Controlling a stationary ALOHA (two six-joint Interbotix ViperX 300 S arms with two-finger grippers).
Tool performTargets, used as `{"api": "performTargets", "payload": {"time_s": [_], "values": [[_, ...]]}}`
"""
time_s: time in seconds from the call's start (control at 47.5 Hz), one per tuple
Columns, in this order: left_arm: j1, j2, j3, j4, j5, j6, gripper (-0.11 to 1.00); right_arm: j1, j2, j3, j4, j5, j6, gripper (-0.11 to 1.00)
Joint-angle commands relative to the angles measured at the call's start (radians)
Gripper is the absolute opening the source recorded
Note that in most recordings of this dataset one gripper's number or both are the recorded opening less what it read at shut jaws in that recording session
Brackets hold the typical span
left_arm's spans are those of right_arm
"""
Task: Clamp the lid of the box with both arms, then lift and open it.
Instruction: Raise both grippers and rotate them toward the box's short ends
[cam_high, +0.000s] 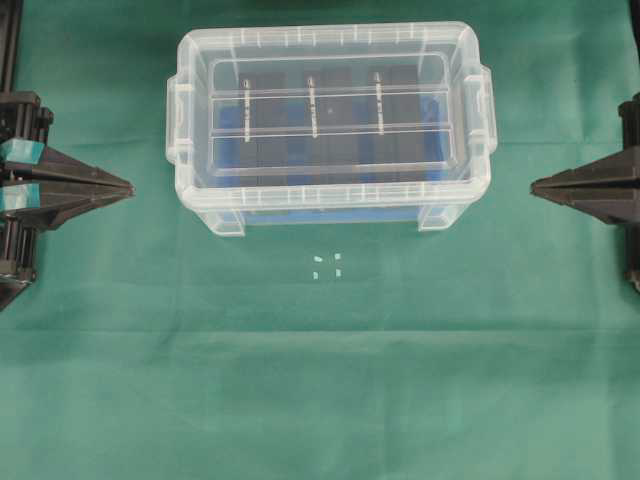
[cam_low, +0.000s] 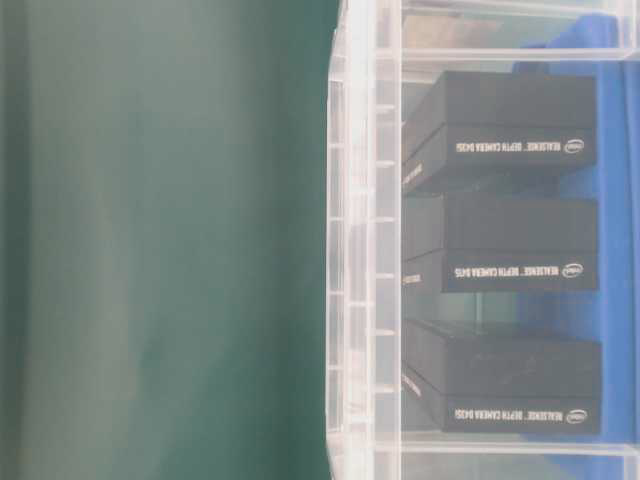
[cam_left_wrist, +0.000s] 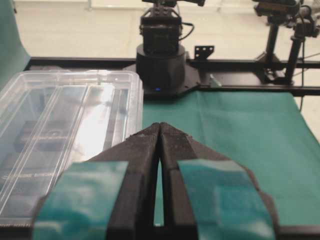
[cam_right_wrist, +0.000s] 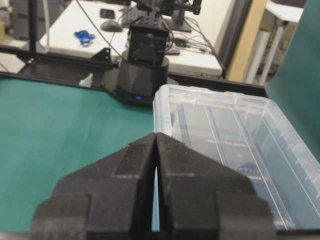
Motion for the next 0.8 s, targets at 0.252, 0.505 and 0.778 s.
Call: {"api": "performTargets", "payload": {"time_s": [0.252,0.505,0.778], "values": [[-0.014,0.005,-0.029,0.005,0.067,0.002,0.01,-0.006,0.005,-0.055,0.005,0.121,0.012,0.00],[0.043,0.011,-0.031,0.005,0.072,0.017,0.01,-0.077,0.005,-0.067,0.005,0.129,0.011,0.00],[0.196,0.011,-0.077,0.005,0.166,0.025,0.01,-0.238,0.006,-0.097,0.000,0.173,0.006,0.00]]}}
